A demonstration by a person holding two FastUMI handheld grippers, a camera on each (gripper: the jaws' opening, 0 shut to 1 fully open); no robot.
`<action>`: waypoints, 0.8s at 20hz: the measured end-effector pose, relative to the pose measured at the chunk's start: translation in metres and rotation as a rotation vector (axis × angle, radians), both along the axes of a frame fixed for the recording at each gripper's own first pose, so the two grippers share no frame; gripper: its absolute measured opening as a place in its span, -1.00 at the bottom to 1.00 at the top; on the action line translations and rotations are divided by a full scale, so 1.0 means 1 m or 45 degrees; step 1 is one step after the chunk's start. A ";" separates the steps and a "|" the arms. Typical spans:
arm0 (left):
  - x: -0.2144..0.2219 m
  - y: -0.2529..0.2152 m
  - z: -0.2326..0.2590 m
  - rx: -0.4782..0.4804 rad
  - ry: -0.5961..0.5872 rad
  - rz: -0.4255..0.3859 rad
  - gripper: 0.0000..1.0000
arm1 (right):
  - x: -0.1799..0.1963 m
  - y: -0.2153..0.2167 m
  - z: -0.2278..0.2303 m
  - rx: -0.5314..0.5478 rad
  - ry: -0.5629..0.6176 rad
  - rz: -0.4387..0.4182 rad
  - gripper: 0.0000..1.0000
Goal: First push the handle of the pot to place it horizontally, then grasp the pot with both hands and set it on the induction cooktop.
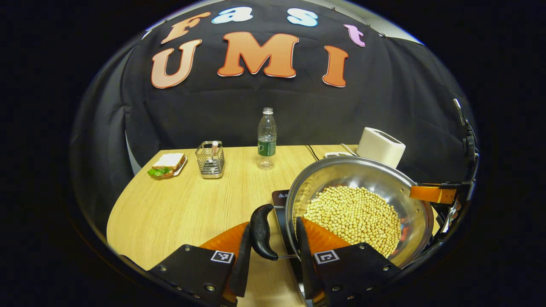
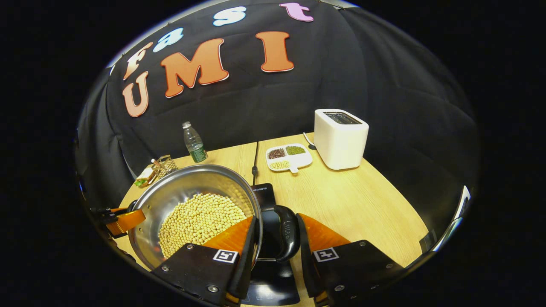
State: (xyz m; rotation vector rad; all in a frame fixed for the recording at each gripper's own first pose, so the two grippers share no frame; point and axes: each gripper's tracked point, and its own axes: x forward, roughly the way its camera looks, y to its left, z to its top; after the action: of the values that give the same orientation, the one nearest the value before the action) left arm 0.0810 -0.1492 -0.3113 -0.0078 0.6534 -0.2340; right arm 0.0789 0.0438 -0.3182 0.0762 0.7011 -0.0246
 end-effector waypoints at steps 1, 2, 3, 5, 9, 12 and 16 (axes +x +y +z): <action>0.001 -0.003 -0.003 0.003 0.007 -0.001 0.07 | 0.001 -0.002 -0.003 0.001 0.008 -0.001 0.01; 0.001 -0.005 -0.007 0.004 0.015 -0.001 0.06 | 0.002 -0.003 -0.006 0.001 0.014 -0.002 0.01; 0.002 -0.007 -0.009 0.007 0.020 -0.002 0.10 | 0.003 -0.004 -0.009 0.002 0.019 -0.003 0.01; 0.002 -0.009 -0.012 0.014 0.028 -0.005 0.02 | 0.002 -0.006 -0.012 0.004 0.029 -0.003 0.01; 0.006 -0.011 -0.019 -0.001 0.043 -0.003 0.06 | 0.003 -0.007 -0.020 0.025 0.052 -0.012 0.01; 0.007 -0.013 -0.021 -0.006 0.041 0.005 0.07 | 0.004 -0.006 -0.024 0.037 0.057 -0.015 0.01; 0.004 -0.008 -0.012 -0.002 0.012 0.024 0.14 | 0.007 -0.008 -0.012 0.014 0.010 -0.002 0.19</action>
State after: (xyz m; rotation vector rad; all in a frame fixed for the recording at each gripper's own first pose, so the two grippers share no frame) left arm 0.0845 -0.1575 -0.3237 -0.0164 0.6620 -0.2160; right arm 0.0859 0.0361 -0.3299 0.0874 0.7087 -0.0228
